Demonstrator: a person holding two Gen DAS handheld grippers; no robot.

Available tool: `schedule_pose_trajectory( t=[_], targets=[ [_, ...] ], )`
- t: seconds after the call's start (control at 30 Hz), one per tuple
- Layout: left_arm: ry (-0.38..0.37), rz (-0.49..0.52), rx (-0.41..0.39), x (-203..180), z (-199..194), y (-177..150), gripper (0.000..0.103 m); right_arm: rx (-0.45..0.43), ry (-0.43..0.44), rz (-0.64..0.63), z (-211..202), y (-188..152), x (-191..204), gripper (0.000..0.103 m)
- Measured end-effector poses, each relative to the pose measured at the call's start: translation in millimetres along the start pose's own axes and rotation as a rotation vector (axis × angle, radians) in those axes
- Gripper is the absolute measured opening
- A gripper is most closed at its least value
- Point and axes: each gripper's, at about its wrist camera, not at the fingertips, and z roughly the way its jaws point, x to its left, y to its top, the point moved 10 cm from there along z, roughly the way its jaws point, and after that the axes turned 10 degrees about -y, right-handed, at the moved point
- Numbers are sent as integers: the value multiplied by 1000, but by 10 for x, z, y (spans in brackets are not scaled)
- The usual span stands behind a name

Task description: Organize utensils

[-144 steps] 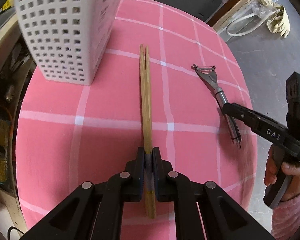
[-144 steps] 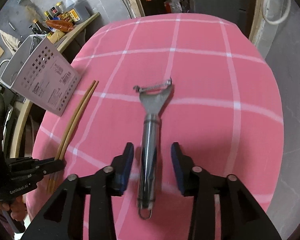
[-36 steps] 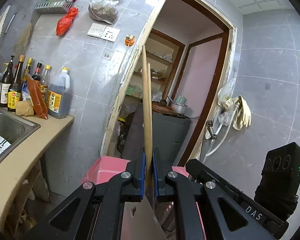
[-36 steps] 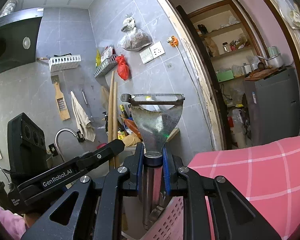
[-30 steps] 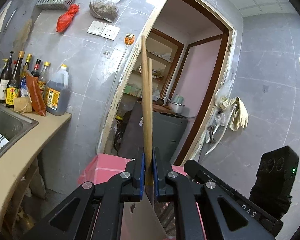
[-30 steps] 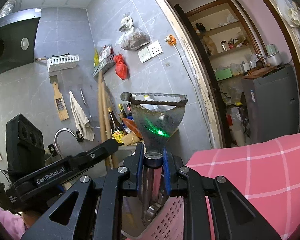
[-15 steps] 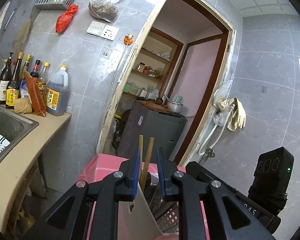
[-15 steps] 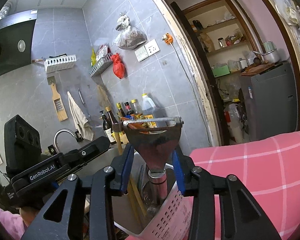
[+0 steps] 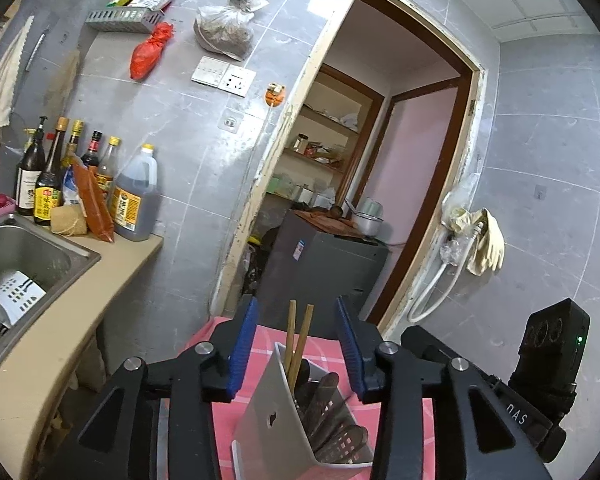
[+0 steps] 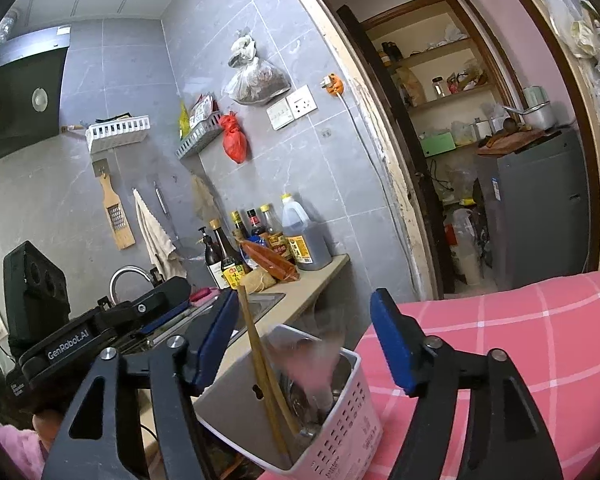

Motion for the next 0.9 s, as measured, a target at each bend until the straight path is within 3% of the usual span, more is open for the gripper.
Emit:
schedule_pose_trajectory(
  t=[0.27, 0.53, 0.8, 0.9],
  targets=[
    [44, 10, 0, -35, -134, 130, 55, -19, -7, 9, -152, 209, 37, 71],
    [92, 35, 24, -180, -277, 182, 89, -44, -81, 5, -457, 392, -121, 86],
    [136, 57, 80, -356, -415, 71, 101, -62, -231, -20, -983, 457, -426, 102],
    [143, 71, 96, -453, -489, 20, 102, -69, -291, -34, -1239, 474, -521, 102]
  ],
)
